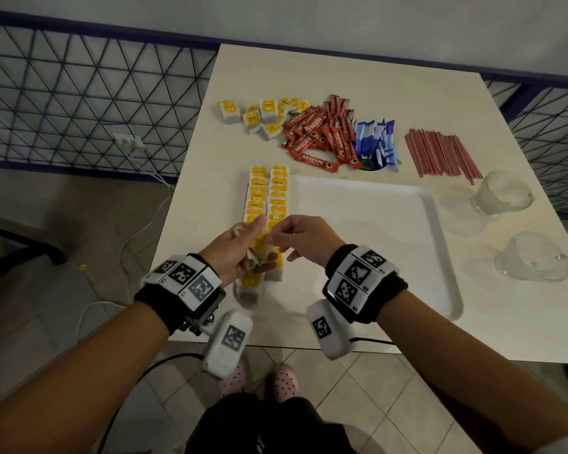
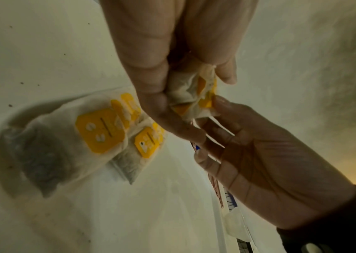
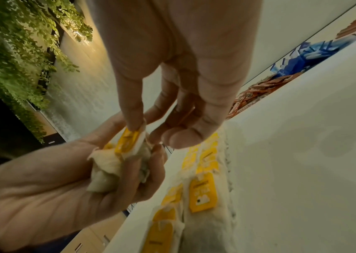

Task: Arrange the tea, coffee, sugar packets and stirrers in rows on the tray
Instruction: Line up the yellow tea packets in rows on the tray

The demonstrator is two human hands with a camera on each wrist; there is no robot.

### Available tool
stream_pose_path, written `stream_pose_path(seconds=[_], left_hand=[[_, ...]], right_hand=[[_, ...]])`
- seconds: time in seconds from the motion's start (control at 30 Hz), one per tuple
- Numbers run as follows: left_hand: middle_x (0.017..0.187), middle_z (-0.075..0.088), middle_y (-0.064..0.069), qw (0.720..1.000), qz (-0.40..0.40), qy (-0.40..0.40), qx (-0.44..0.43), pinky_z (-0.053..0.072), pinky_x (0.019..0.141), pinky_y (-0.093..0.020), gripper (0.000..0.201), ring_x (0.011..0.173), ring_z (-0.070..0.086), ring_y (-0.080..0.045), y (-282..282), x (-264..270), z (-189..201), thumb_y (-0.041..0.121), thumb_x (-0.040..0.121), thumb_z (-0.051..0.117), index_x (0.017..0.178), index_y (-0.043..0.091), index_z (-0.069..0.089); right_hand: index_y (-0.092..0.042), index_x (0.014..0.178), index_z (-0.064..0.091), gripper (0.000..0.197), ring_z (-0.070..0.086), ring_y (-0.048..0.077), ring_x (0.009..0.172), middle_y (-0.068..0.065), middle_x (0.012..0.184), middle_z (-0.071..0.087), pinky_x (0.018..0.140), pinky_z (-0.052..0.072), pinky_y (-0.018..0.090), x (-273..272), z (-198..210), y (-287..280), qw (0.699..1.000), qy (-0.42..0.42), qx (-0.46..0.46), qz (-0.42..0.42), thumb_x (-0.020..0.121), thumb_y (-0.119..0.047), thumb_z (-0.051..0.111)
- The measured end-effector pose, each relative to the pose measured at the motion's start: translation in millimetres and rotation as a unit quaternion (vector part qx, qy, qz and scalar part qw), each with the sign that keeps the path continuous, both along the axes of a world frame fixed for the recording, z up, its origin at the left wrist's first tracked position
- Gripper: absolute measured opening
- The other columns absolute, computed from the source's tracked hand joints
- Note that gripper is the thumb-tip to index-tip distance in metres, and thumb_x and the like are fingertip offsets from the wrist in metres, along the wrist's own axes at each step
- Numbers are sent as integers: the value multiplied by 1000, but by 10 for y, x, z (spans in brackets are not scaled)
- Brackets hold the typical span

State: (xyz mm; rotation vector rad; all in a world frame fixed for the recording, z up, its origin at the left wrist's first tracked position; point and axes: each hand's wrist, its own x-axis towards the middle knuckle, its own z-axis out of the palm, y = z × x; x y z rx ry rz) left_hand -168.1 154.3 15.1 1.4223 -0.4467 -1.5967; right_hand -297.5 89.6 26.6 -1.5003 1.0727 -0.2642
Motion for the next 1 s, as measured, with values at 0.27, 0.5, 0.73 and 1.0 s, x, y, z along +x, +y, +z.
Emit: stream_pose_path(seconds=[0.27, 0.5, 0.73, 1.0], left_hand=[[71, 68, 1, 998, -6, -65, 15, 56, 52, -26, 12, 56, 66, -8, 126, 45, 33, 26, 90, 55, 82, 20, 60], [68, 61, 1, 991, -1, -133, 24, 49, 42, -20, 11, 45, 61, -4, 233, -6, 2, 27, 86, 62, 77, 21, 63], [69, 61, -1, 986, -29, -154, 53, 50, 42, -22, 12, 45, 60, -10, 275, 34, -12, 27, 88, 61, 80, 17, 62], [77, 62, 1, 978, -58, -186, 77, 46, 43, -19, 12, 62, 59, -12, 337, 233, -33, 25, 88, 61, 79, 18, 61]], right_hand=[[-14, 68, 54, 20, 55, 6, 52, 2, 63, 58, 49, 48, 16, -47, 60, -98, 998, -47, 10, -29, 83, -5, 65], [-17, 76, 56, 17, 55, -1, 47, 1, 65, 59, 52, 49, 16, -125, -3, -37, 999, -24, 19, 17, 80, -9, 70], [-16, 69, 52, 21, 56, 4, 51, 3, 65, 58, 53, 49, 15, -185, -155, 46, 999, 25, 17, 35, 83, -9, 67], [-19, 72, 51, 18, 53, 13, 58, 4, 69, 61, 64, 49, 28, -226, -313, 150, 984, 158, -12, 87, 86, -18, 63]])
